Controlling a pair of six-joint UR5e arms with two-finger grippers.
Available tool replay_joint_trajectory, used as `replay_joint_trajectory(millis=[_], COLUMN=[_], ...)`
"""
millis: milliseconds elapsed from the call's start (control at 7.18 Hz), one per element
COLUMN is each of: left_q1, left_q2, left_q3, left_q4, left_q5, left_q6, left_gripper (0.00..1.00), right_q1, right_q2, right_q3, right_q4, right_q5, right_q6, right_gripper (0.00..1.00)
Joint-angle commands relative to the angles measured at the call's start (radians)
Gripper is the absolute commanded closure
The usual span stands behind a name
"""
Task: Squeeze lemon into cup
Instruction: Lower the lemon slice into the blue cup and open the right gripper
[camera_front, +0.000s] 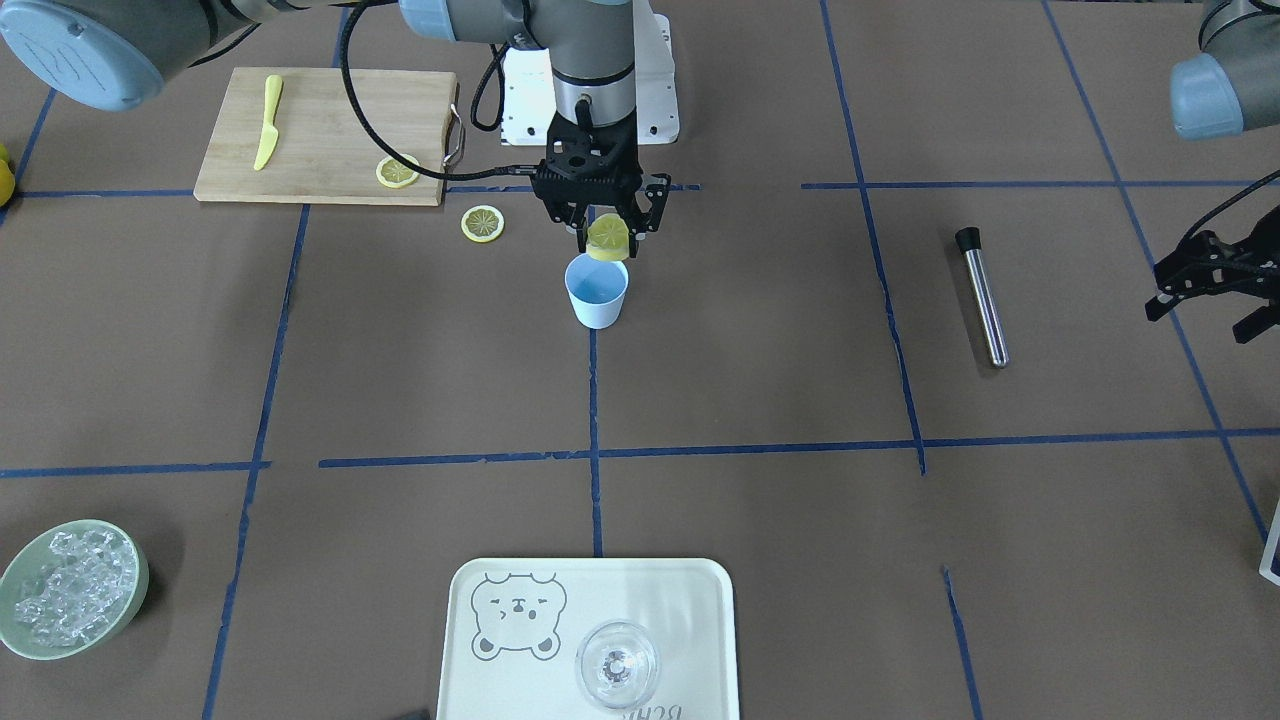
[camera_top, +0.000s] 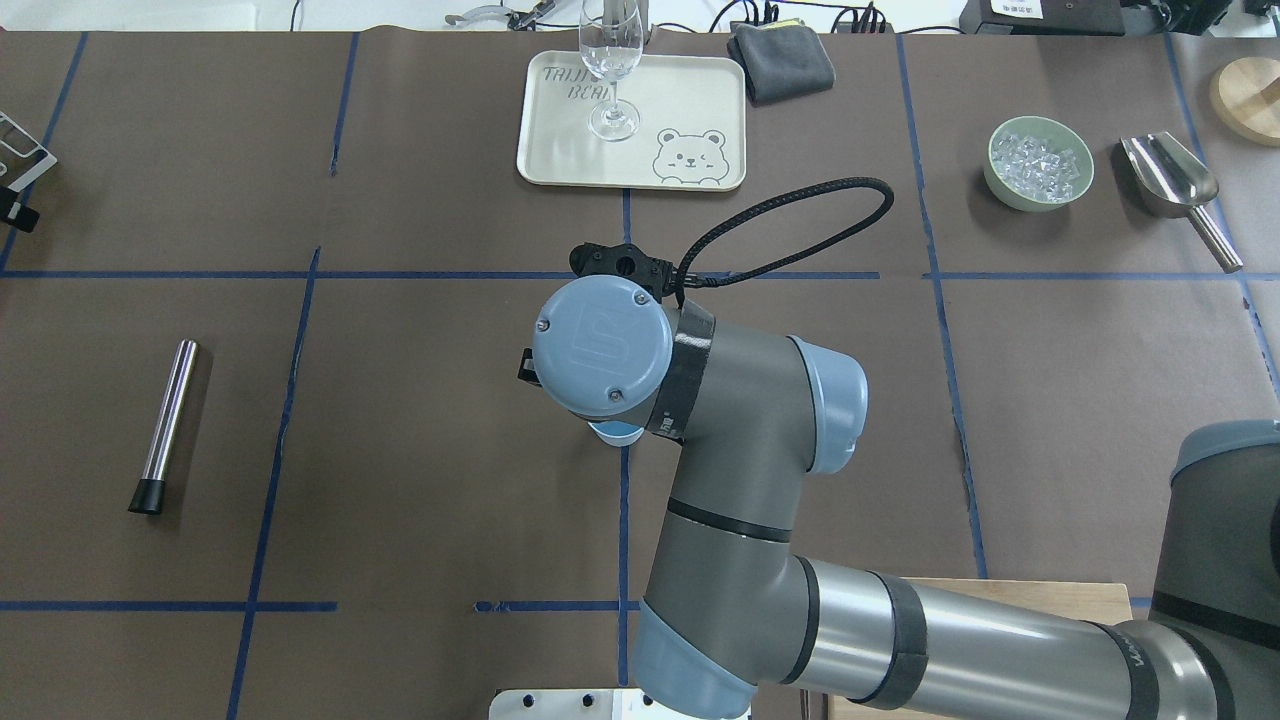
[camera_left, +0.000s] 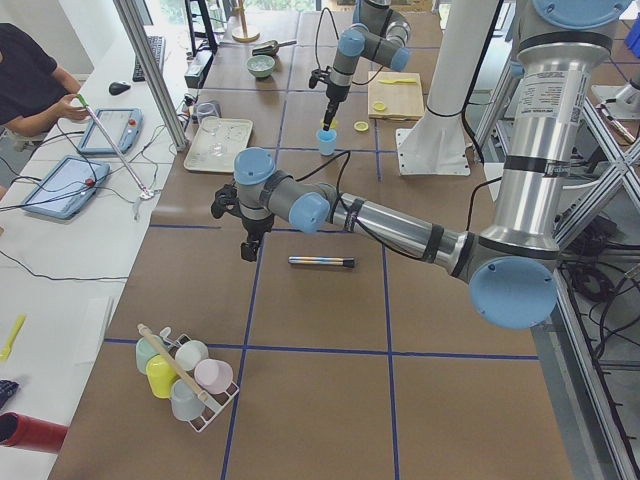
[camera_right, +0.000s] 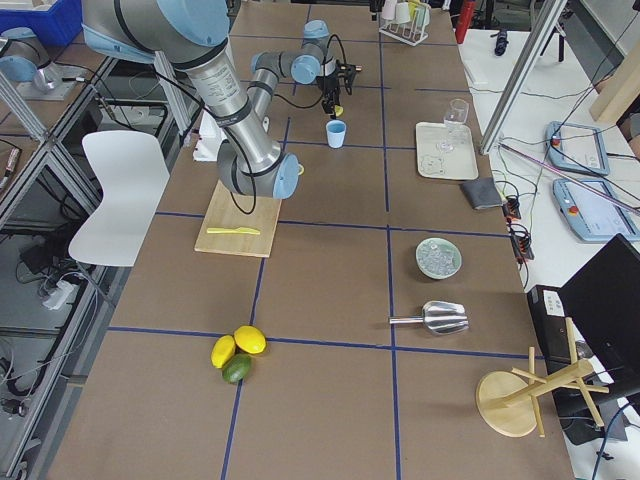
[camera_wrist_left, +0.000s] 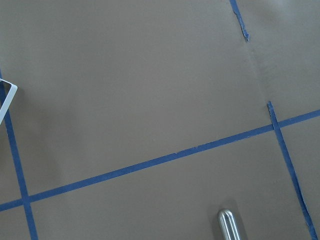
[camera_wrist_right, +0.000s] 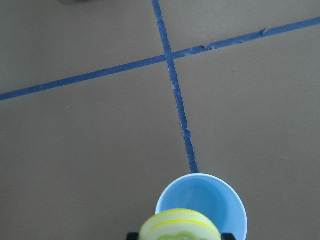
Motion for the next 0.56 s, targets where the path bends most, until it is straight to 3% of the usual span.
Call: replay_joint_trajectory(millis=[0, 418], left_q1=[0.0, 0.0], left_q2=[0.0, 0.002], left_q3=[-0.002, -0.01], left_q4=[0.0, 0.0], left_q5=[-0.002, -0.002], left_q6=[-0.001, -0.009], left_gripper=[0.0, 0.0], right_q1=[0.001, 0.021], right_q2=[0.003, 0.003], right_q3=[-0.049, -0.059], right_q4=[0.005, 0.008], right_q5=[0.009, 0.015], right_q6=[-0.019, -0.034], right_gripper=[0.39, 0.39])
